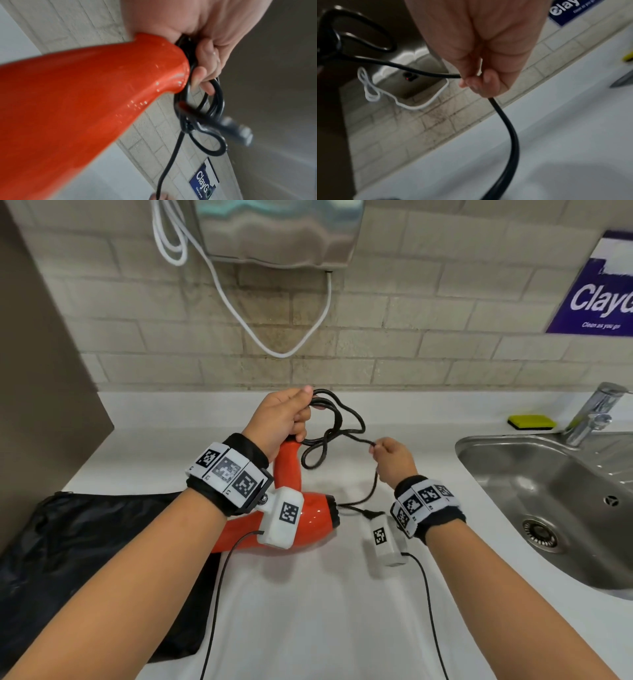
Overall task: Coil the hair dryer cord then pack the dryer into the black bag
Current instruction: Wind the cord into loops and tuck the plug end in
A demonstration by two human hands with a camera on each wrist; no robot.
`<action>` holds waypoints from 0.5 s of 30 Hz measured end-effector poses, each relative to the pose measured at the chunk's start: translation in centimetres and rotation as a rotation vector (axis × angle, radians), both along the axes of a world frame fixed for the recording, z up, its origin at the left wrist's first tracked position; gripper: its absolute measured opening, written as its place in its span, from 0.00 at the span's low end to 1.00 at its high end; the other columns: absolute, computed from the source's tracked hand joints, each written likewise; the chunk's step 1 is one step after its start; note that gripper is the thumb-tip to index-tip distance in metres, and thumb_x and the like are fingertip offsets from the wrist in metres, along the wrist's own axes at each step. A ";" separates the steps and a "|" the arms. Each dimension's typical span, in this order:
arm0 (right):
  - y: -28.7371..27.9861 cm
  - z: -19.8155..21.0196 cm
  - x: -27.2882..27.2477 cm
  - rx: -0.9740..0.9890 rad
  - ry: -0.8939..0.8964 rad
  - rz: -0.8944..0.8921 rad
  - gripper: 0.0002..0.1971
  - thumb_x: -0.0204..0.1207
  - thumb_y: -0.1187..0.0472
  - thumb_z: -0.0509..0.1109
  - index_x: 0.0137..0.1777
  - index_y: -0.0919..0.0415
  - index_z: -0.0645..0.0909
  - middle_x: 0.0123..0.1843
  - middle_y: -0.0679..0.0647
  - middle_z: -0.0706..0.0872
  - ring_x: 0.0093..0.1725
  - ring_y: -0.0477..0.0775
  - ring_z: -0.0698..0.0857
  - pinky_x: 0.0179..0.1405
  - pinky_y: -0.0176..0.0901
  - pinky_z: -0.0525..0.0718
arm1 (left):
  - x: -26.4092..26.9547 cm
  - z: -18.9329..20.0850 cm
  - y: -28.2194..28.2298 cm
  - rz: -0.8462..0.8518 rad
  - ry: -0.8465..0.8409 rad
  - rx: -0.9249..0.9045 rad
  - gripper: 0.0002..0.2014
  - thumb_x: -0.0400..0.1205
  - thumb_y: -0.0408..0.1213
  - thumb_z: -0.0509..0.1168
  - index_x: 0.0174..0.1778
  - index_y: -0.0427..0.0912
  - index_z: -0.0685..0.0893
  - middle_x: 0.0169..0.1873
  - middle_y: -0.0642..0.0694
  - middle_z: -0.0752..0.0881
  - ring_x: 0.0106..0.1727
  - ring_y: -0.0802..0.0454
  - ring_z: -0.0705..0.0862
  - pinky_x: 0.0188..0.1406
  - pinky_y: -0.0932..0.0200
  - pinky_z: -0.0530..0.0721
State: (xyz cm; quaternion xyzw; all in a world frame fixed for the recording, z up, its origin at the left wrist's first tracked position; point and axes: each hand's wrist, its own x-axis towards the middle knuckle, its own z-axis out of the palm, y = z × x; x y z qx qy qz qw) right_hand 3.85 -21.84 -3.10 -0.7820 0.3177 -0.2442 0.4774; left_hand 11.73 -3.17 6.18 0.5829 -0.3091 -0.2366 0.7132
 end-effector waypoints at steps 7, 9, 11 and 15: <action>-1.6 -2.0 -1.6 -0.228 0.709 0.063 0.14 0.79 0.70 0.57 0.63 0.69 0.77 0.56 0.62 0.80 0.62 0.60 0.81 0.60 0.46 0.79 | 0.3 -0.1 -0.2 0.013 0.009 -0.013 0.19 0.86 0.38 0.54 0.26 0.45 0.65 0.14 0.59 0.64 0.14 0.63 0.60 0.16 0.69 0.67; -0.8 -2.0 -1.6 -0.179 0.662 0.102 0.15 0.79 0.69 0.58 0.63 0.69 0.78 0.49 0.59 0.79 0.51 0.55 0.80 0.45 0.41 0.79 | 0.3 -0.2 -0.3 0.021 0.011 -0.010 0.18 0.86 0.38 0.53 0.28 0.42 0.67 0.13 0.59 0.65 0.14 0.63 0.60 0.16 0.69 0.67; 0.1 -1.7 -1.6 -0.095 0.505 0.105 0.16 0.77 0.69 0.57 0.61 0.66 0.80 0.43 0.54 0.79 0.42 0.53 0.77 0.31 0.32 0.73 | 0.5 -0.2 -0.4 0.027 0.006 -0.006 0.11 0.86 0.38 0.53 0.40 0.37 0.72 0.13 0.58 0.66 0.13 0.63 0.61 0.16 0.69 0.68; 2.2 1.3 -1.5 0.029 0.092 0.212 0.22 0.75 0.73 0.58 0.68 0.59 0.73 0.60 0.52 0.79 0.48 0.52 0.77 0.35 0.31 0.73 | 0.8 -0.4 -0.5 0.034 -0.006 -0.007 0.09 0.86 0.39 0.53 0.49 0.36 0.72 0.13 0.58 0.66 0.13 0.63 0.61 0.16 0.70 0.68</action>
